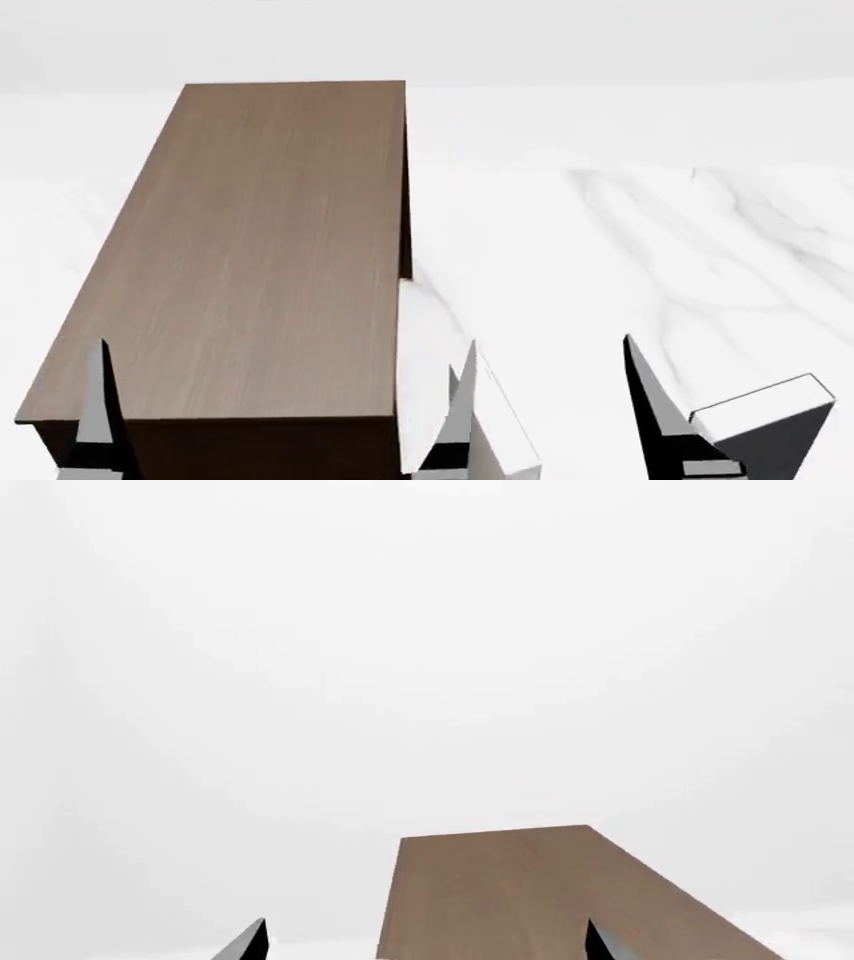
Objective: Pick up the book in the middle and place it on the cabinet shelf.
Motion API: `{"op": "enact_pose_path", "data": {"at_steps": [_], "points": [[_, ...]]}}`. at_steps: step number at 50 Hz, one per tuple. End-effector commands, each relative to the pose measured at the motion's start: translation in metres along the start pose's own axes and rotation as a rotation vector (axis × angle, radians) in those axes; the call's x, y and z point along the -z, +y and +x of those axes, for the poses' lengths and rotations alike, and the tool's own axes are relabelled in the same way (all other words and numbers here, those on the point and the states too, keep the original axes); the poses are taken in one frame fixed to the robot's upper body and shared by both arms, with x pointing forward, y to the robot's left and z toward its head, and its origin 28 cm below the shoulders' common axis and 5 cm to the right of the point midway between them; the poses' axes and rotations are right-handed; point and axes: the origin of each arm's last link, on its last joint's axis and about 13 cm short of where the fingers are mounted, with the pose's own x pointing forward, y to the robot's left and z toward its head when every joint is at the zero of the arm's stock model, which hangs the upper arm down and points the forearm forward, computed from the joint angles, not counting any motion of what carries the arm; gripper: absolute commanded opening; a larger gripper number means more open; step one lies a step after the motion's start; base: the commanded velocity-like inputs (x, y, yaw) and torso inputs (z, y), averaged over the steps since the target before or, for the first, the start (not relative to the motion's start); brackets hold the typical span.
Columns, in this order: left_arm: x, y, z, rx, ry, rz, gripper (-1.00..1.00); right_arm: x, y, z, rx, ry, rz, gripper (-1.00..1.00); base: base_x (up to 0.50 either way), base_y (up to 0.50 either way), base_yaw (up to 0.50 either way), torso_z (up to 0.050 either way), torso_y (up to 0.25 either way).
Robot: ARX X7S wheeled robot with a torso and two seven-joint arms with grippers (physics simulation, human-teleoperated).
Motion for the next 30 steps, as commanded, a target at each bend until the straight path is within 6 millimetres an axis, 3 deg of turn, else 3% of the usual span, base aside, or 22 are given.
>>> {"op": "enact_pose_path", "data": {"at_steps": [1, 17, 26, 30], "points": [[-0.0013, -0.0002, -0.0002, 0.023, -0.011, -0.025, 1.00, -0.0023, -0.0001, -0.0028, -0.022, -0.014, -0.015, 1.00, 0.00, 0.00, -0.50, 0.000, 0.000], [-0.0056, -0.0004, -0.0004, 0.039, -0.067, -0.100, 1.00, -0.0039, -0.0017, -0.0022, -0.002, -0.015, -0.015, 1.00, 0.00, 0.00, -0.50, 0.000, 0.000], [-0.0057, -0.0011, -0.0011, 0.034, -0.026, -0.052, 1.00, -0.0019, -0.0034, 0.0002, 0.063, 0.004, -0.068, 1.00, 0.00, 0.00, -0.50, 0.000, 0.000], [-0.0040, -0.0009, -0.0005, 0.030, -0.012, -0.046, 1.00, -0.0011, -0.0034, 0.0008, 0.056, 0.010, -0.070, 1.00, -0.05, -0.21, 0.00, 0.000, 0.000]]}}
